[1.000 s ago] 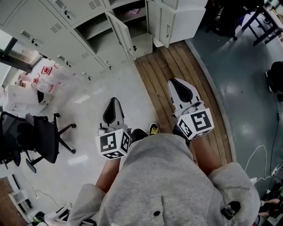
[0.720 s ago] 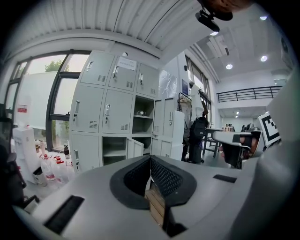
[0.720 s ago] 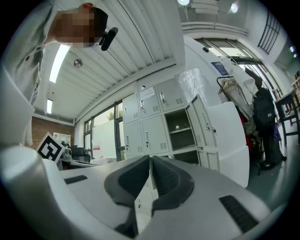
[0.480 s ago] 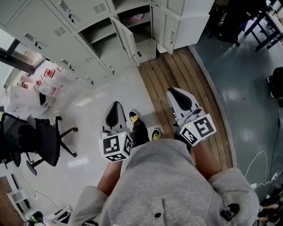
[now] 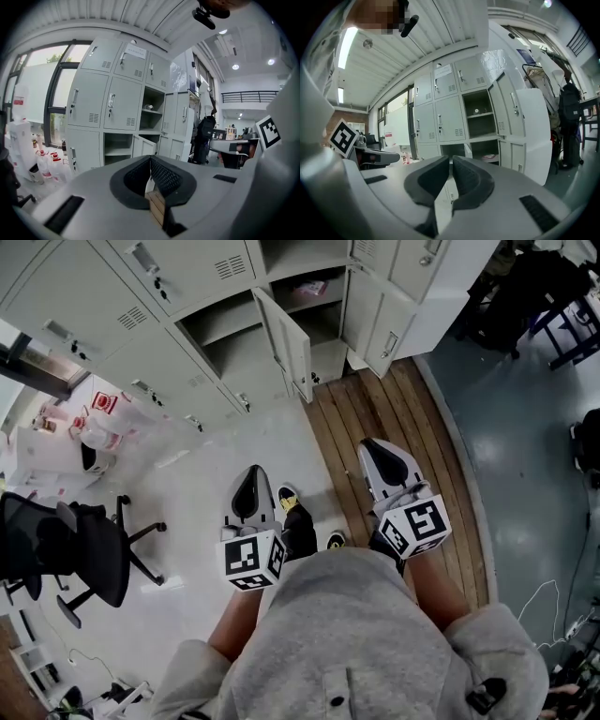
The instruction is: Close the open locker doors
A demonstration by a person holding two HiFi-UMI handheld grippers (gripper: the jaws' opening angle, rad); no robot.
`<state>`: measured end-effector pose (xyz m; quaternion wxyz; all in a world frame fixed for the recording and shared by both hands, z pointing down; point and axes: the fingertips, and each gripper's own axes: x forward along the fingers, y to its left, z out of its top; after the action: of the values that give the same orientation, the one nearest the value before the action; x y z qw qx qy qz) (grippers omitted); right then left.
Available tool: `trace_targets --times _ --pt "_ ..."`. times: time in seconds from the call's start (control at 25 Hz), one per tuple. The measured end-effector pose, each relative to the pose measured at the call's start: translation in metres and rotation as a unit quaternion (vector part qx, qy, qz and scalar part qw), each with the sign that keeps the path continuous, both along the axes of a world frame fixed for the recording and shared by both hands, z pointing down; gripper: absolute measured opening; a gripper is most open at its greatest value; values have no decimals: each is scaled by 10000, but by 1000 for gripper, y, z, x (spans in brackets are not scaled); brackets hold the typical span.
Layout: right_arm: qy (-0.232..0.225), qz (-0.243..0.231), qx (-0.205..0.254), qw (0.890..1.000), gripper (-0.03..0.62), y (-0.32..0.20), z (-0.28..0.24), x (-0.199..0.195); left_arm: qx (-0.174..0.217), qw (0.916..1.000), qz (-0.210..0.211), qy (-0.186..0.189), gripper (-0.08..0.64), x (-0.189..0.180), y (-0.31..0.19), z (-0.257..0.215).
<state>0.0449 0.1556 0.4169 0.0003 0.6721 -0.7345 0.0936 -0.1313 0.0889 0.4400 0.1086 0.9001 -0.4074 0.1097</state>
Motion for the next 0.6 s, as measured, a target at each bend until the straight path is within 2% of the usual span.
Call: trace_targets --times 0.2,0.6 --pt "76 1 -32 10000 43 -57 -5 8 -14 9999 94 -32 11 10 -60 -2" --pt "93 419 -23 9991 43 -131 -13 29 -13 9991 422 -29 11 29 -142 -10"
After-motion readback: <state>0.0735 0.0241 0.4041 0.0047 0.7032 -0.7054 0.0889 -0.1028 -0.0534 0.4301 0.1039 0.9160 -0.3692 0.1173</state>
